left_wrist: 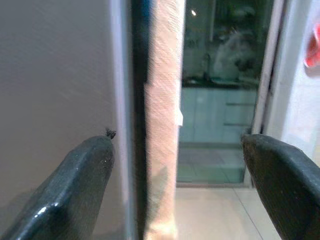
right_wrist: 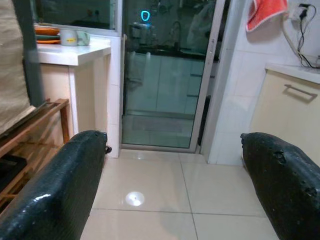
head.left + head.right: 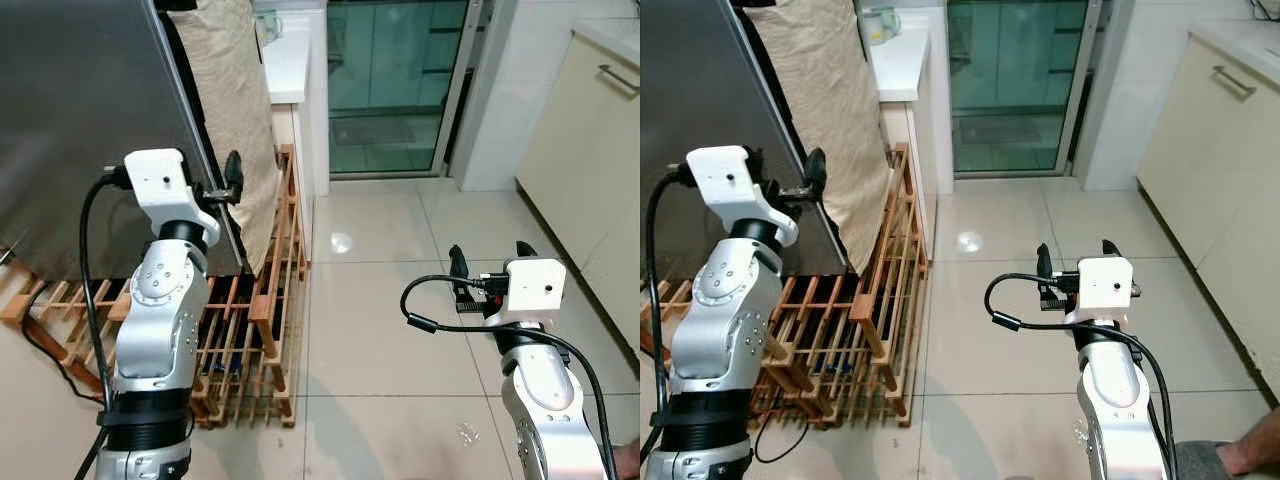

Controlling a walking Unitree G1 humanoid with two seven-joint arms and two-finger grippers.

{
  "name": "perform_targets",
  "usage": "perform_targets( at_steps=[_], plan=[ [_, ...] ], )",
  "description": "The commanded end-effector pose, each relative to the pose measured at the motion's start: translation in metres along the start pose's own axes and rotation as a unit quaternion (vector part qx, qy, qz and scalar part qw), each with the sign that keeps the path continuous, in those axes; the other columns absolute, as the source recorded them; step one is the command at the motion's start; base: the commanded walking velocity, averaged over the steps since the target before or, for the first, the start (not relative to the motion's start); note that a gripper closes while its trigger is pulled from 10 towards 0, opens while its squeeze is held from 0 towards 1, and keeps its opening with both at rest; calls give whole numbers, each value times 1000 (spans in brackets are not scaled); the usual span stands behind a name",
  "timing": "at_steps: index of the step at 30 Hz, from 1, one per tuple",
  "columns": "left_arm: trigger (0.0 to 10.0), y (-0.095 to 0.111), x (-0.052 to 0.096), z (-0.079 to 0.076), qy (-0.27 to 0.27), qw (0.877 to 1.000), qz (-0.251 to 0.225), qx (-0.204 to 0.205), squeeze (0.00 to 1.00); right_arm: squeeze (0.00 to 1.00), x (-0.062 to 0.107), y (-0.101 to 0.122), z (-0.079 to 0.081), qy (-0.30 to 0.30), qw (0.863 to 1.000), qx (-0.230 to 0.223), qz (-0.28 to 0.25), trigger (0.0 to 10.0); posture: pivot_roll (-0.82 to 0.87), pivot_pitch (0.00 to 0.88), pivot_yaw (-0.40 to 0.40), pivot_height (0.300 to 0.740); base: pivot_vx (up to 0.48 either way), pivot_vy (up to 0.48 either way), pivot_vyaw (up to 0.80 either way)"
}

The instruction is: Restocking fridge

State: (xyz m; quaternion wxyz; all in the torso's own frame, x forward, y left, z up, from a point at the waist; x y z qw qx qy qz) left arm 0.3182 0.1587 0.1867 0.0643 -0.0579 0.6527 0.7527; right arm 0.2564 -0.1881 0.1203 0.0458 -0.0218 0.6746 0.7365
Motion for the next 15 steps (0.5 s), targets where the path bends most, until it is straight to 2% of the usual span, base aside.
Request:
perform_targets(
  at_steps=[1,3,6,9,13,15],
  plan=[
    [10000,-11,6,-2,-21,999,21,-10,0,0,-1,3,-1,-6,1000,-6,-7,10000,-131,0,101,740,0,0,0],
    [10000,-20,16,-2,-29,999,36,-8,0,0,1,2,-1,-4,1000,-6,-3,10000,-128,0,97,740,0,0,0],
    [10000,-22,15,-3,-26,999,43,-4,0,0,1,-1,0,-2,1000,-6,2,10000,-128,0,97,740,0,0,0],
    [10000,-20,6,-8,-18,999,43,1,0,0,-1,-2,2,2,1000,-7,4,10000,-113,0,84,740,0,0,0],
    [10000,-19,-4,-4,-5,999,42,8,0,0,-3,-1,5,7,1000,-10,2,10000,-108,0,80,740,0,0,0],
    [10000,-14,-15,-2,4,999,36,18,0,0,-4,-1,8,10,1000,-12,1,10000,-106,0,84,740,0,0,0]
  ],
)
Point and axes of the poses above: a point about 5 cm out from each wrist's last joint towards the gripper, its own x axis pointing back from the gripper into the wrist, its own y axis along the axis of the wrist's last joint, z = x × y, the point moved 1 cm from there along -x, pointing out of the wrist towards the gripper, and after that the axes turned 13 degrees about -x, right-handed, at the moved point
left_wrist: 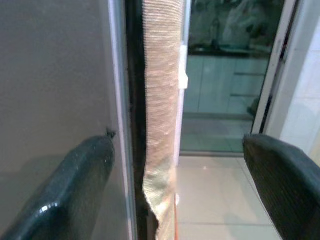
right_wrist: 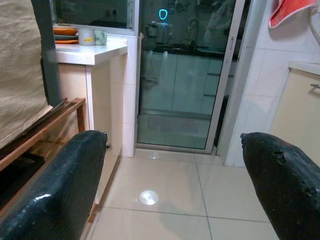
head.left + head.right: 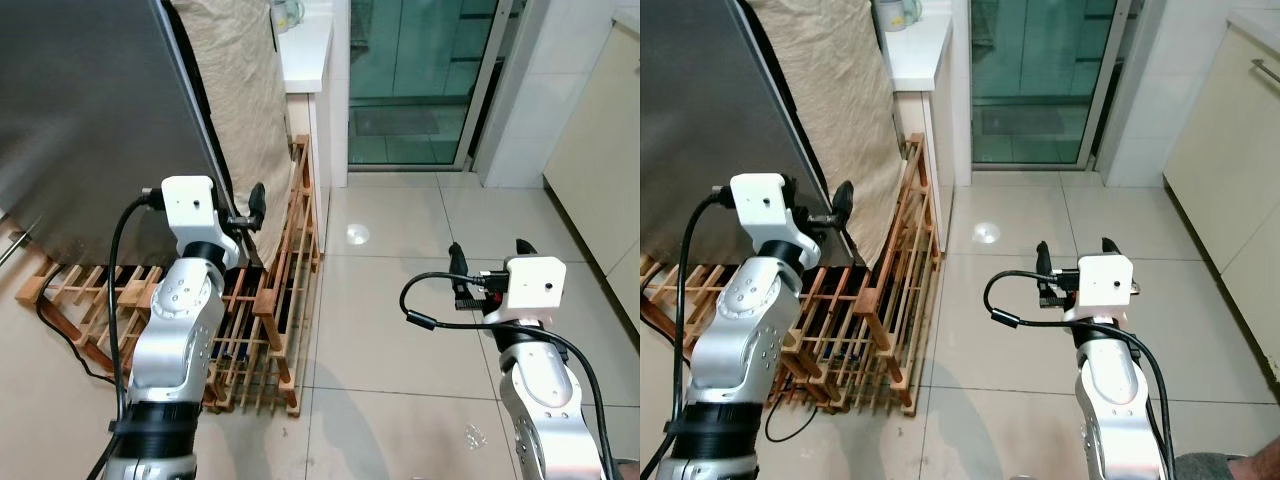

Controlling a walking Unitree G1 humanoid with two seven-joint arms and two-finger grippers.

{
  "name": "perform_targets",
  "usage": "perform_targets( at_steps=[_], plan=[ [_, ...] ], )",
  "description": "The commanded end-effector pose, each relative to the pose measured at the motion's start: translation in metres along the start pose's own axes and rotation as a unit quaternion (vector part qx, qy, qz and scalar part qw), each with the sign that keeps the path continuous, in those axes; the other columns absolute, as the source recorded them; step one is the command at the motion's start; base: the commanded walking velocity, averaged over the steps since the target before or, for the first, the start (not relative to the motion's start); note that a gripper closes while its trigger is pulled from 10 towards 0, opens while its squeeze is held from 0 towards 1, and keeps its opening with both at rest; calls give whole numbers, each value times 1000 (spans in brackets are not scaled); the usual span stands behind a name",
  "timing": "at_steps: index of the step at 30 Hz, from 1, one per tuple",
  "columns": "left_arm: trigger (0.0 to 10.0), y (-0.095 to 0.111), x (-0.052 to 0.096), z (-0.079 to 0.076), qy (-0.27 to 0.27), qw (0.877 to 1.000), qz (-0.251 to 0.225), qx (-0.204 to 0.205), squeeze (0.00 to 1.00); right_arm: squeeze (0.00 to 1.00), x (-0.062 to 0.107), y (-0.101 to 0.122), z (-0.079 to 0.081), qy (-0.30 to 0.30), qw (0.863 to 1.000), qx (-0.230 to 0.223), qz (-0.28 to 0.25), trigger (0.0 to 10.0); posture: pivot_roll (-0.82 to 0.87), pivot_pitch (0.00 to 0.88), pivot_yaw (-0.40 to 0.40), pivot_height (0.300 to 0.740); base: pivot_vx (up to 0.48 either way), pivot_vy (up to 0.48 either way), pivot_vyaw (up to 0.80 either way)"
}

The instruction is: Restocking fridge

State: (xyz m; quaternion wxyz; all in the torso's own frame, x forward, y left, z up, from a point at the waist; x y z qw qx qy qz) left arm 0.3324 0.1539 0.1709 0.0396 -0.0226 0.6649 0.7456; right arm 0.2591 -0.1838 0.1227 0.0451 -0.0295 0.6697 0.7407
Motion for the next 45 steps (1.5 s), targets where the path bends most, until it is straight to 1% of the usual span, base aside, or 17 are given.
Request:
perform_targets(
  at_steps=[1,3,6,8,11,12,13,19,24,26,29,31,34,38,45],
  plan=[
    [10000,11,-12,2,8,1000,-15,13,0,0,-2,-3,6,6,1000,-6,6,10000,-106,0,86,740,0,0,0],
    [10000,13,-13,0,4,1000,-18,17,0,0,-1,-3,6,6,1000,-7,6,10000,-109,0,88,740,0,0,0],
    [10000,17,-22,-9,-16,1000,-17,20,0,0,0,-4,7,5,1000,-9,8,10000,-117,0,96,740,0,0,0],
    [10000,16,-27,-11,-17,1000,-10,15,0,0,1,-5,8,4,1000,-9,9,10000,-121,0,99,740,0,0,0],
    [10000,20,-36,-10,-11,999,-12,29,0,0,3,-5,7,1,1000,-9,9,10000,-137,0,104,740,0,0,0],
    [10000,20,-36,-10,-11,999,-12,29,0,0,3,-5,7,1,1000,-9,9,10000,-137,0,104,740,0,0,0],
    [10000,25,-41,-9,-9,999,-16,34,0,0,4,-5,4,-3,1000,-7,9,10000,-140,0,105,740,0,0,0],
    [10000,24,-45,-11,-6,999,-13,42,0,0,4,-5,3,-6,1000,-5,10,10000,-148,0,105,740,0,0,0],
    [10000,24,-50,-5,25,997,-5,71,0,0,4,-5,2,-8,1000,-4,10,10000,-153,0,109,740,0,0,0],
    [10000,23,-51,-2,34,996,-1,83,0,0,4,-5,2,-10,1000,-4,11,10000,-153,0,111,740,0,0,0],
    [10000,24,-51,1,37,996,-2,83,0,0,5,-6,2,-11,1000,-3,11,10000,-156,0,113,740,0,0,0],
    [10000,24,-47,6,39,996,-7,74,0,0,6,-7,1,-12,1000,-2,13,10000,-155,0,111,740,0,0,0],
    [10000,20,-41,7,35,997,-5,64,0,0,7,-9,0,-12,1000,-1,17,10000,-151,0,107,740,0,0,0],
    [10000,19,-39,7,37,997,-4,63,0,0,6,-9,0,-9,1000,2,18,10000,-148,0,105,740,0,0,0],
    [10000,20,-38,13,51,997,-7,57,0,0,7,-10,1,-4,1000,5,20,10000,-147,0,102,740,0,0,0]
  ],
)
Point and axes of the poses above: a point about 5 cm out from each wrist's last joint towards the gripper, its own x axis pointing back from the gripper into the wrist, its own y axis along the axis of the wrist's last joint, z = x × y, the point moved 1 cm from there along -x, pointing out of the wrist towards the gripper, and after that the axes turned 13 degrees about -x, right-handed, at the moved point
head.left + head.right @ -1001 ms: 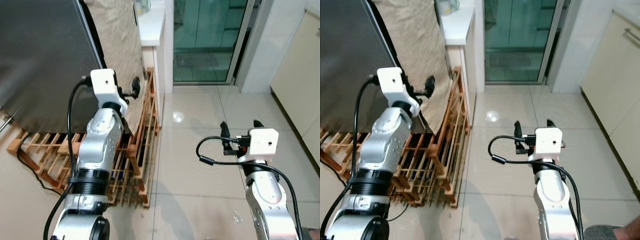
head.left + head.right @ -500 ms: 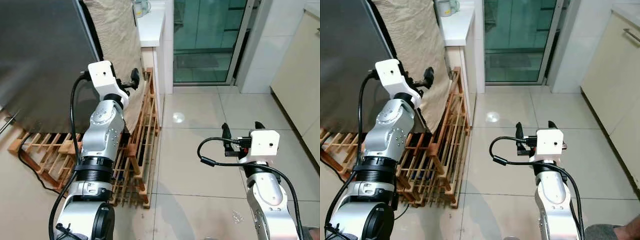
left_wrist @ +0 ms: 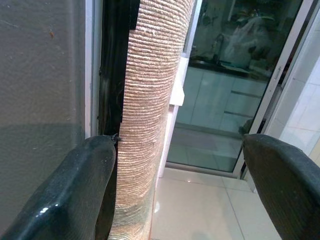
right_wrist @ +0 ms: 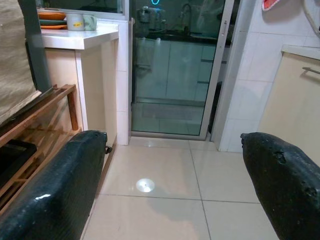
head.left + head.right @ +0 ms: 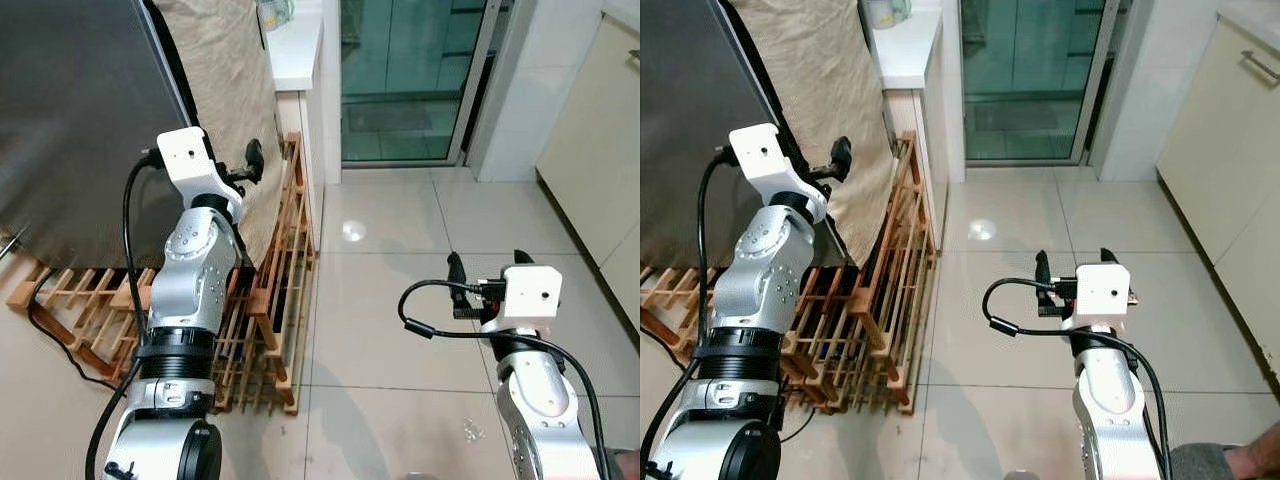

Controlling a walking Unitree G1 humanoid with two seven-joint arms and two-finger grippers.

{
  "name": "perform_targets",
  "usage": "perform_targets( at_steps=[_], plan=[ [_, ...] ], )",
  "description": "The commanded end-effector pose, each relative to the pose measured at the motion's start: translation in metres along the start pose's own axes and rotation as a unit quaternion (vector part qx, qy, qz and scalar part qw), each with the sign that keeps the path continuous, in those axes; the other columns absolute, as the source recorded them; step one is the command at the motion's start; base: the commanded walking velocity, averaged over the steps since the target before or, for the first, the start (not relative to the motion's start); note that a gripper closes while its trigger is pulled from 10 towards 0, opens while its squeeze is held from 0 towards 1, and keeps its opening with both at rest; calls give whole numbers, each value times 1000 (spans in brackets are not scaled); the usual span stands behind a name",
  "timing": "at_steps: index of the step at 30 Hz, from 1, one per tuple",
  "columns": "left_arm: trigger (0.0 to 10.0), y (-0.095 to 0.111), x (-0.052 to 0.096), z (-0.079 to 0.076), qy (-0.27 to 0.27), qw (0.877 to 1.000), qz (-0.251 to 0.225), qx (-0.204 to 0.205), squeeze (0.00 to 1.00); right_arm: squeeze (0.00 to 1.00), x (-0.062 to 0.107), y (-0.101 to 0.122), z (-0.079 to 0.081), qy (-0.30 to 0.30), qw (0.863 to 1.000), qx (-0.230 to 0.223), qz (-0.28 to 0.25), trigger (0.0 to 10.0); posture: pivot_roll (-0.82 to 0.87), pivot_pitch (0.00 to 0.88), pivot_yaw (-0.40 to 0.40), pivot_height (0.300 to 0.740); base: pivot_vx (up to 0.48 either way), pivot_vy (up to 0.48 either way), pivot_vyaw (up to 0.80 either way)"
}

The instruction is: Restocking fridge

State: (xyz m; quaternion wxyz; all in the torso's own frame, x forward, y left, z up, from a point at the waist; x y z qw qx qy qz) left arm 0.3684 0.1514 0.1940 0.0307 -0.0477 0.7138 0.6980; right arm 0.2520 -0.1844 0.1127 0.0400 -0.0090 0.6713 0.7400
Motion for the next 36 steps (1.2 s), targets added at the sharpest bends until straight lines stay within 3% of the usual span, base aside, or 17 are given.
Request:
perform_targets(
  at_steps=[1,7,16,28,36],
  plan=[
    [10000,2,-1,11,24,1000,1,-9,0,0,-1,-1,3,9,1000,3,2,10000,-147,0,101,740,0,0,0],
    [10000,3,-3,12,38,999,3,-1,0,0,-1,-2,2,8,1000,5,4,10000,-153,0,104,740,0,0,0],
    [10000,1,-5,17,58,997,18,43,0,0,0,-3,0,6,1000,8,4,10000,-160,0,109,740,0,0,0],
    [10000,6,-4,19,54,998,1,19,0,0,0,-4,0,5,1000,9,6,10000,-157,0,108,740,0,0,0],
    [10000,12,0,5,20,1000,-14,15,0,0,0,-6,0,6,1000,10,9,10000,-155,0,105,740,0,0,0]
  ],
)
Point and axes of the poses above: a point about 5 cm out from each wrist's last joint towards the gripper, its own x axis pointing back from the gripper into the wrist, its own y axis along the axis of the wrist's last joint, z = x × y, the point moved 1 cm from there along -x, pointing out of the wrist towards the gripper, and after that the axes turned 13 degrees about -x, right-handed, at the moved point
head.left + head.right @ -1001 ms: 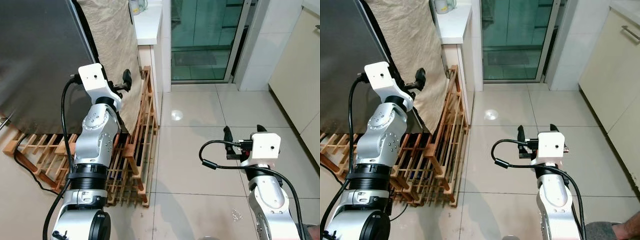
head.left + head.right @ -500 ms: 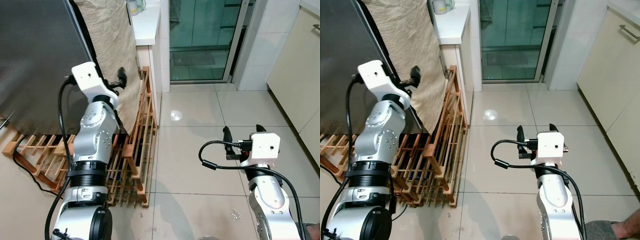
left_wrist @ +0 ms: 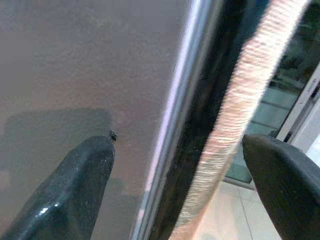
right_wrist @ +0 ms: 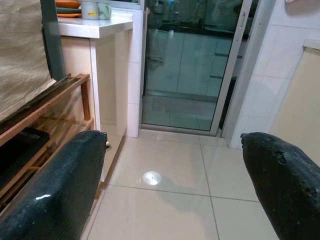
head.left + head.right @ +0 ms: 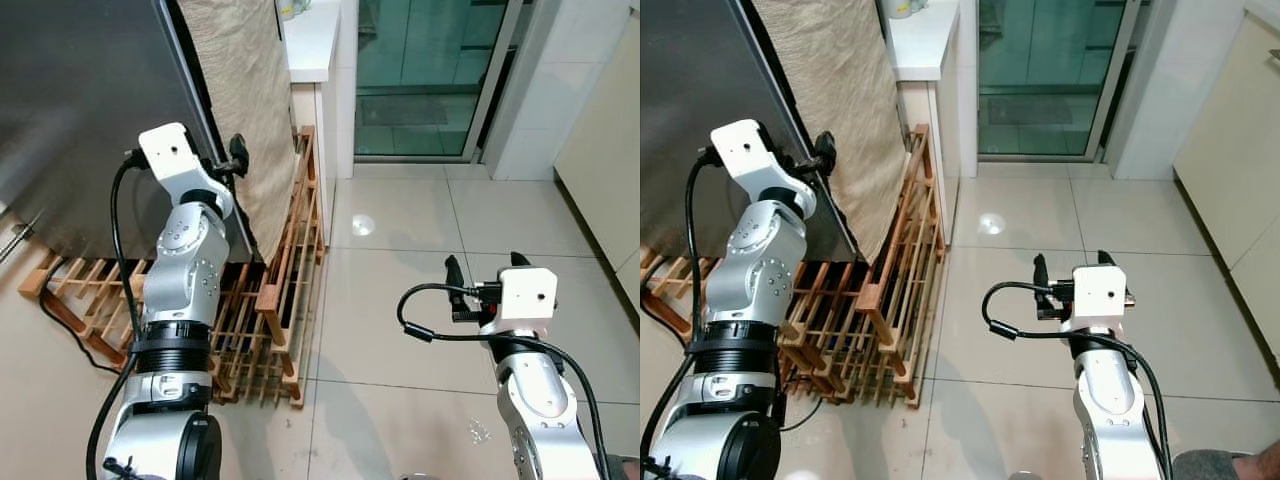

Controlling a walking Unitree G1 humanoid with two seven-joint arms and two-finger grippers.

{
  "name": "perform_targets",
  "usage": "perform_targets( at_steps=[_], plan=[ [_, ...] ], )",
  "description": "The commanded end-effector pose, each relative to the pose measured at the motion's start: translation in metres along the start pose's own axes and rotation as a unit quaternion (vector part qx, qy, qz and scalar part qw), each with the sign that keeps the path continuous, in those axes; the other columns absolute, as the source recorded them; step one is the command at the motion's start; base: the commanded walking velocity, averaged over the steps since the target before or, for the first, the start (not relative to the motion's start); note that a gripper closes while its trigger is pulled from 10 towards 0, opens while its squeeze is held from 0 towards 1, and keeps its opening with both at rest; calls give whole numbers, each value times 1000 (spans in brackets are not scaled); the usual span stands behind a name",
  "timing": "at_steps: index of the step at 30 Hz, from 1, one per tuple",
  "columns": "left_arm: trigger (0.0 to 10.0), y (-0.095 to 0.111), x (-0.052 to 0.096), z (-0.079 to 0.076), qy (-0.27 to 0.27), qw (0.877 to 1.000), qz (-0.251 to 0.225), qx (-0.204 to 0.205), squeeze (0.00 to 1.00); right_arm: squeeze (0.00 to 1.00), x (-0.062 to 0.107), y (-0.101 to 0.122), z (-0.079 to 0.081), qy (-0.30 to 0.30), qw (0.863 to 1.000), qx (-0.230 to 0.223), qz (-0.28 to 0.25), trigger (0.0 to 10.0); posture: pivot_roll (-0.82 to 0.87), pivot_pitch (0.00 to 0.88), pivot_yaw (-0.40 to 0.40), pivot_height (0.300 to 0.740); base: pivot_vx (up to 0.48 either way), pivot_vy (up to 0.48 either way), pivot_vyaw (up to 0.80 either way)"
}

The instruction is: Restocking fridge

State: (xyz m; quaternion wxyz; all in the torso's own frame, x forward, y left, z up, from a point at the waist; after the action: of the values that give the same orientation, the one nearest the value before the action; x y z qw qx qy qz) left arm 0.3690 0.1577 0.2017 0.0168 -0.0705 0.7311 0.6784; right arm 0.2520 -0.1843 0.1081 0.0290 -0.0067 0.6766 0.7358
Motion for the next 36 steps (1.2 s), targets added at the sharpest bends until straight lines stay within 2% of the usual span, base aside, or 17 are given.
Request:
perform_targets(
  at_steps=[1,12,20,26,36],
  plan=[
    [10000,4,2,-1,-8,1000,-8,-9,0,0,0,-1,0,0,1000,3,0,10000,-155,0,105,740,0,0,0],
    [10000,0,9,-12,-27,1000,3,1,0,0,0,-3,0,2,1000,6,3,10000,-150,0,98,740,0,0,0],
    [10000,-4,5,-21,-38,999,14,2,0,0,-1,-3,1,4,1000,5,3,10000,-150,0,99,740,0,0,0],
    [10000,-7,3,-34,-64,998,18,6,0,0,-1,-4,2,1,1000,4,3,10000,-162,0,108,740,0,0,0],
    [10000,-9,-2,-38,-61,998,24,7,0,0,2,-4,2,-4,1000,3,3,10000,-169,0,113,740,0,0,0]
  ],
)
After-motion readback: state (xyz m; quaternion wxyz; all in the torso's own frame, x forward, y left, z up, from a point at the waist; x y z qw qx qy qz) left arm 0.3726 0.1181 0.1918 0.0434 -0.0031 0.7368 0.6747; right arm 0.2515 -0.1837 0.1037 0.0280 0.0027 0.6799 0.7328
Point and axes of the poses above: a point about 5 cm out from each wrist's last joint towards the gripper, its own x axis pointing back from the gripper into the wrist, its own y axis along the axis of the wrist's last joint, z = x × y, the point moved 1 cm from there along -x, pointing out of the wrist towards the gripper, and after that the axes turned 13 degrees about -x, right-handed, at the moved point
